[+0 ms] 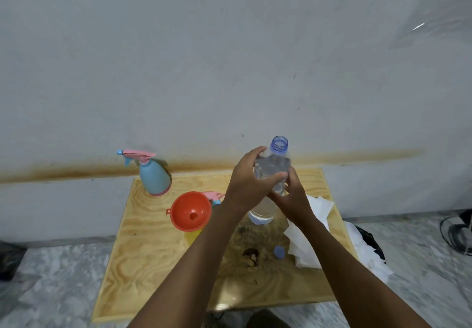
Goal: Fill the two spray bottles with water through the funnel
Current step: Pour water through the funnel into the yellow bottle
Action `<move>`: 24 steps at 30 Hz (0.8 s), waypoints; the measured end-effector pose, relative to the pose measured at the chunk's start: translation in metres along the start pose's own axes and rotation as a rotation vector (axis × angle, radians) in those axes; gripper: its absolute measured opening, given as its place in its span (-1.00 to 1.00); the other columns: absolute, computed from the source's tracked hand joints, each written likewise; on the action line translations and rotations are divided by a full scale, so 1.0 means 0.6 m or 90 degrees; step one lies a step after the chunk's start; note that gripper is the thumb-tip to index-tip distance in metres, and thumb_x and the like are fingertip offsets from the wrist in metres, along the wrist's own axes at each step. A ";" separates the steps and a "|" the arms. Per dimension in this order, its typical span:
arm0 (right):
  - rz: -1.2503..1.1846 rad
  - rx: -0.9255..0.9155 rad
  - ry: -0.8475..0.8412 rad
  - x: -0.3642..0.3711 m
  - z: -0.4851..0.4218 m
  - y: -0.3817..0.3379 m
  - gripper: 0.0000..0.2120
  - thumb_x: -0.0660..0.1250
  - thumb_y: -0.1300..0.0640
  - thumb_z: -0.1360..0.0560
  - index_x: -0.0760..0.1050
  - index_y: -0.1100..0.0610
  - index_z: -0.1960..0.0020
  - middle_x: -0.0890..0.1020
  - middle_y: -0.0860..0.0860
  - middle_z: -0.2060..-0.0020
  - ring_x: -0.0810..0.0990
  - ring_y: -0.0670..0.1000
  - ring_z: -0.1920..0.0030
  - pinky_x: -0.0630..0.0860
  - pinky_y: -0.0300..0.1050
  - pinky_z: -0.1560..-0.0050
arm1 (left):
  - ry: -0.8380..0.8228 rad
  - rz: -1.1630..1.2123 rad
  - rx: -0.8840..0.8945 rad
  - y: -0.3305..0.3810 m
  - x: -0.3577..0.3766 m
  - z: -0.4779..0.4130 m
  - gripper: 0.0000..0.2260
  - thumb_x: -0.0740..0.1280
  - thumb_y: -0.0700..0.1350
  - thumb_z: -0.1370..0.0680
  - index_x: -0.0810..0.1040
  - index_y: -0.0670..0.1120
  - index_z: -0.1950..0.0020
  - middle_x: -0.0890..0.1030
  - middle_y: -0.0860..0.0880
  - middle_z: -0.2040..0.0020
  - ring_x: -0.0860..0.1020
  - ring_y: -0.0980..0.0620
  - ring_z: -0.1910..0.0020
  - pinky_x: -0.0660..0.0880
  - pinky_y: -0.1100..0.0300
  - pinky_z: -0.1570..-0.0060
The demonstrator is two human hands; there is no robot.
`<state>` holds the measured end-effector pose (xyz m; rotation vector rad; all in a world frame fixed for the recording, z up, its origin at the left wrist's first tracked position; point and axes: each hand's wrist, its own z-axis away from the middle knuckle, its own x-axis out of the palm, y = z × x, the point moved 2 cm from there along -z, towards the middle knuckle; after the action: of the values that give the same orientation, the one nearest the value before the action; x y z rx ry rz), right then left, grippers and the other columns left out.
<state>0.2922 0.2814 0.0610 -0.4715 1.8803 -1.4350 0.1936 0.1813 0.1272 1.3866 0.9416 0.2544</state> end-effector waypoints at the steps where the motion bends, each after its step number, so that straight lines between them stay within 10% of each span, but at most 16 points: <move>1: 0.003 -0.005 -0.003 0.001 0.000 0.002 -0.26 0.51 -0.07 -0.37 0.28 0.06 -0.44 0.55 -0.24 -0.18 0.59 -0.27 -0.13 0.56 -0.32 -0.05 | 0.023 0.000 0.010 -0.002 0.004 0.003 -0.37 0.54 0.09 -0.39 0.43 -0.02 -0.39 0.55 0.06 -0.24 0.53 0.10 -0.18 0.55 0.09 -0.18; 10: 0.044 -0.018 0.059 0.028 0.001 0.012 -0.08 0.54 -0.01 -0.37 0.10 0.18 -0.53 0.46 0.08 -0.35 0.52 -0.01 -0.26 0.54 -0.12 -0.17 | 0.065 -0.021 0.011 0.002 0.006 0.011 -0.32 0.58 0.11 -0.34 0.44 -0.05 -0.39 0.56 0.03 -0.21 0.55 0.08 -0.15 0.56 0.05 -0.16; 18: -0.008 -0.048 0.116 0.019 0.010 0.002 -0.06 0.50 -0.07 -0.35 0.09 0.22 -0.53 0.38 0.19 -0.42 0.34 -0.24 -0.32 0.31 -0.57 -0.18 | 0.036 -0.017 0.001 0.041 -0.005 0.010 -0.31 0.58 0.12 -0.33 0.47 -0.01 -0.40 0.59 0.06 -0.20 0.54 0.17 -0.05 0.55 0.25 -0.05; 24: -0.063 -0.118 0.101 -0.013 0.008 -0.058 0.00 0.56 0.05 -0.37 -0.04 0.12 -0.55 0.31 -0.30 -0.33 0.34 -0.52 -0.27 0.34 -0.55 -0.16 | -0.019 0.058 -0.021 0.077 -0.078 0.017 -0.40 0.56 0.16 -0.35 0.49 0.18 -0.36 0.59 0.17 -0.13 0.59 0.19 -0.09 0.57 0.17 -0.11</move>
<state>0.2965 0.2722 0.0957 -0.5597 2.1550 -1.4027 0.1877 0.1533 0.1872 1.4004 0.8481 0.3160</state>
